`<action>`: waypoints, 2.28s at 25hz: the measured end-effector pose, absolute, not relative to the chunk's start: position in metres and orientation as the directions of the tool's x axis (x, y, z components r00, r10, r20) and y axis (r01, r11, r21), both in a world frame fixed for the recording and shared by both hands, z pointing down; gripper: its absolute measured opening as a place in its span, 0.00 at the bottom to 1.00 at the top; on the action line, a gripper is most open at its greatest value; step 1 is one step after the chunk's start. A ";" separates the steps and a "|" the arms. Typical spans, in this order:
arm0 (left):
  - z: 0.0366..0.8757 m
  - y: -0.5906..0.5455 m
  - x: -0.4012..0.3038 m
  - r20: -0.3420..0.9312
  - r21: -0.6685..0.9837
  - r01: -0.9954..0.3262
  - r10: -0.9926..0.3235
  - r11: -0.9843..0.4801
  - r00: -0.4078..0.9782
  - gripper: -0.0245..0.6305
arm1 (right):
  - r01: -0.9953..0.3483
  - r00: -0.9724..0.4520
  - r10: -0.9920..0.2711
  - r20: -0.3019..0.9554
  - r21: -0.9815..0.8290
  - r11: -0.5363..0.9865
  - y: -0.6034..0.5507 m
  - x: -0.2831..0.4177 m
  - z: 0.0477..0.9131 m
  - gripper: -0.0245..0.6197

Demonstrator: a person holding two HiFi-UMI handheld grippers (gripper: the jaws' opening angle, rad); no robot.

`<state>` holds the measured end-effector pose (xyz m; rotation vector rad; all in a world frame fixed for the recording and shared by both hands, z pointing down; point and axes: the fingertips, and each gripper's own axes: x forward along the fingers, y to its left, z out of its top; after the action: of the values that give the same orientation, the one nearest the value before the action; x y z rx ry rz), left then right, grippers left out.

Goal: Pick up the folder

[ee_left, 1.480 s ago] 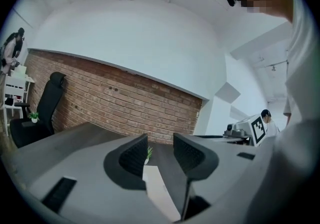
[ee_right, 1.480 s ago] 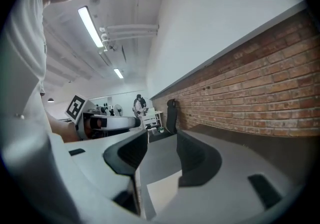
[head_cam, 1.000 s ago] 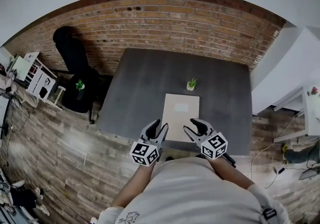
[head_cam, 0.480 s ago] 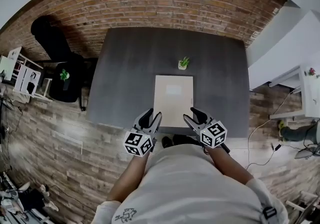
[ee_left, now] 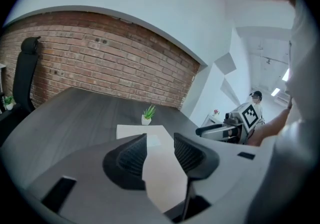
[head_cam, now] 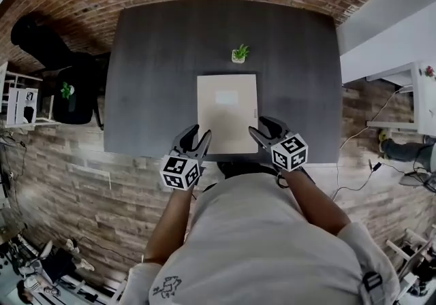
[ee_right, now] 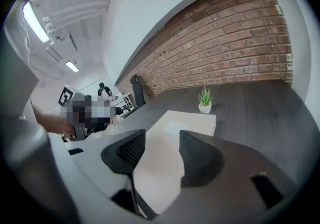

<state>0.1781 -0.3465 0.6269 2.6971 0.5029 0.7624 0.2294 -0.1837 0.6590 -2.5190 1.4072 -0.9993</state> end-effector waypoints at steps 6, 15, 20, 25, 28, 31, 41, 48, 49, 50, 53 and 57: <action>0.674 -0.362 0.190 0.533 0.360 0.226 0.398 -0.905 0.747 0.30 | -0.671 0.283 -0.740 0.610 -0.425 -0.607 -0.174 0.237 0.714 0.39; 0.741 -0.382 0.208 0.670 0.382 0.135 0.374 -0.914 0.641 0.36 | -0.584 0.195 -0.712 0.674 -0.504 -0.636 -0.168 0.254 0.762 0.42; 0.771 -0.384 0.215 0.702 0.468 0.097 0.436 -0.878 0.562 0.40 | -0.535 0.146 -0.713 0.686 -0.551 -0.640 -0.172 0.262 0.782 0.43; 0.790 -0.386 0.219 0.730 0.490 0.082 0.459 -0.868 0.507 0.41 | -0.483 0.086 -0.723 0.686 -0.606 -0.632 -0.180 0.259 0.790 0.44; 0.797 -0.385 0.220 0.728 0.521 0.071 0.485 -0.851 0.484 0.42 | -0.467 0.084 -0.723 0.686 -0.614 -0.637 -0.182 0.261 0.793 0.44; 0.802 -0.380 0.219 0.712 0.580 0.031 0.524 -0.814 0.467 0.42 | -0.464 0.078 -0.720 0.690 -0.614 -0.639 -0.182 0.262 0.796 0.41; 0.805 -0.376 0.223 0.709 0.597 -0.009 0.522 -0.802 0.474 0.42 | -0.474 0.053 -0.698 0.714 -0.598 -0.647 -0.181 0.267 0.804 0.40; 0.800 -0.372 0.219 0.715 0.587 -0.027 0.503 -0.809 0.486 0.42 | -0.460 0.074 -0.692 0.719 -0.591 -0.663 -0.180 0.271 0.796 0.38; 0.795 -0.371 0.218 0.714 0.583 -0.025 0.497 -0.812 0.492 0.42 | -0.464 0.080 -0.693 0.717 -0.588 -0.662 -0.180 0.272 0.793 0.38; 0.790 -0.370 0.217 0.714 0.577 -0.022 0.491 -0.816 0.499 0.42 | -0.468 0.086 -0.694 0.715 -0.586 -0.661 -0.180 0.272 0.789 0.38; 0.782 -0.368 0.209 0.714 0.564 -0.020 0.475 -0.826 0.514 0.42 | -0.480 0.107 -0.695 0.711 -0.575 -0.663 -0.180 0.272 0.780 0.38; 0.766 -0.371 0.203 0.701 0.548 -0.009 0.454 -0.836 0.549 0.42 | -0.512 0.136 -0.701 0.700 -0.556 -0.655 -0.185 0.272 0.763 0.38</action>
<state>0.2028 -0.3709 0.7664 2.2897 0.3588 1.2390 0.2721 -0.1847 0.7630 -2.2233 1.2039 -1.5372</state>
